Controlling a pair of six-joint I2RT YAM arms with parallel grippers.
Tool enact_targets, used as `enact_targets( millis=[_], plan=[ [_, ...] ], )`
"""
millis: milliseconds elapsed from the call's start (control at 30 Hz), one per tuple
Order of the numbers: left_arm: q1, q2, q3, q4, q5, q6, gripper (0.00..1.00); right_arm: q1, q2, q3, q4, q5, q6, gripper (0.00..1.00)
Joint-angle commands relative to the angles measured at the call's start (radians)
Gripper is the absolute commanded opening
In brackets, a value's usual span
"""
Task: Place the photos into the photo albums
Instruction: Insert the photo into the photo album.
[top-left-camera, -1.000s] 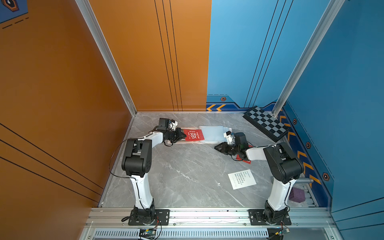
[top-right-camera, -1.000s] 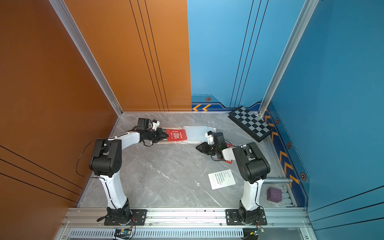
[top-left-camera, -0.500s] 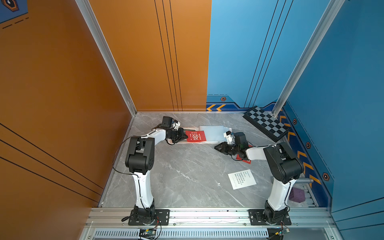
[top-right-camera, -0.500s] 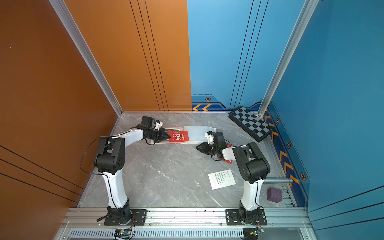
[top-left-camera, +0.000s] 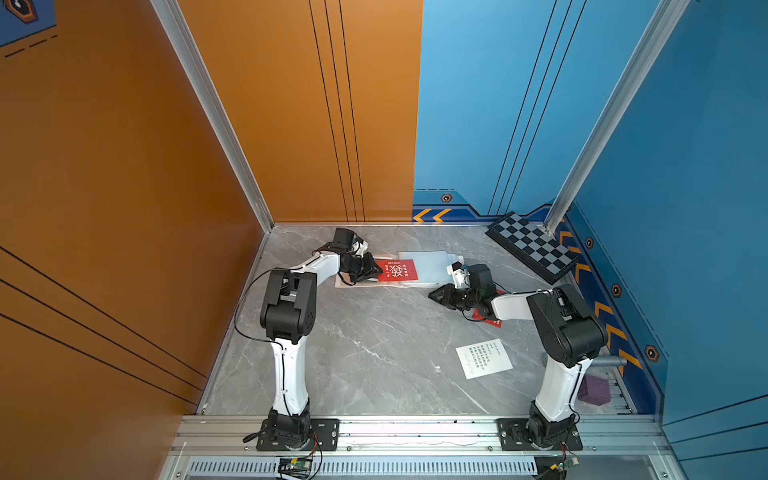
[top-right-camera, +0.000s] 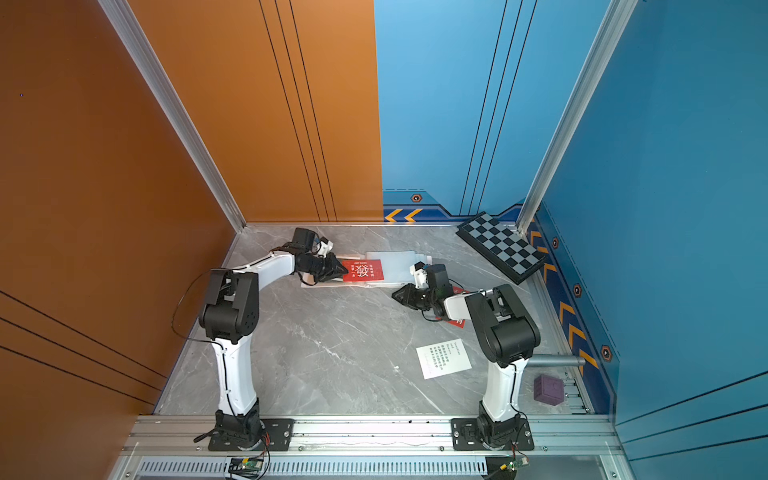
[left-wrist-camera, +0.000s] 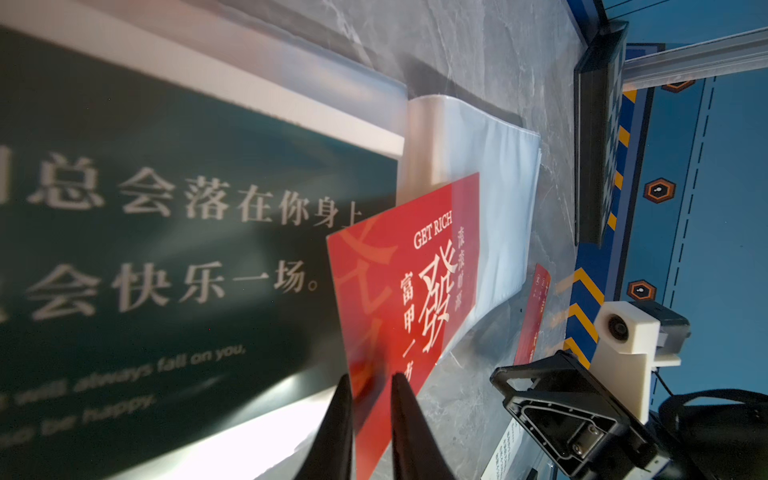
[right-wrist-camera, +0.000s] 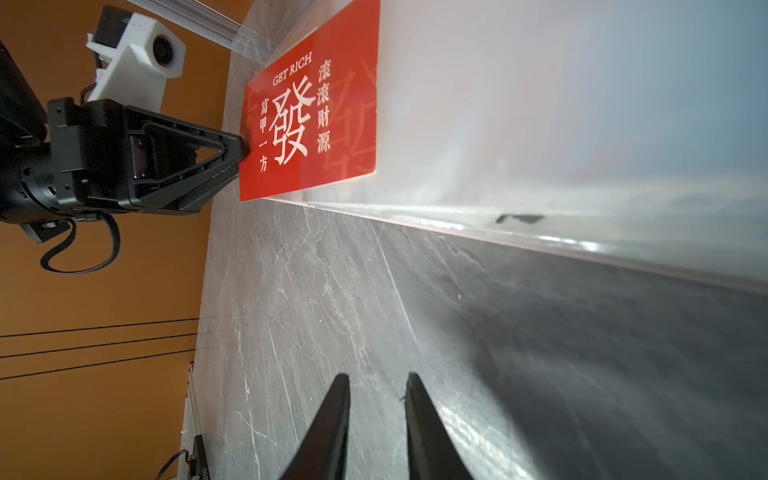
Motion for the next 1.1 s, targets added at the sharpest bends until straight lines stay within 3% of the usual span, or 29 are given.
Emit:
enact_targets(
  millis=[0,1067],
  plan=[
    [-0.016,0.024,0.050,-0.048,-0.027,0.018,0.20,0.008,0.015,0.018,-0.016,0.010,-0.020,0.26],
    [-0.113,0.176,0.280,-0.078,-0.051,-0.043,0.25,0.011,0.010,0.021,-0.037,0.012,-0.023,0.26]
  ],
)
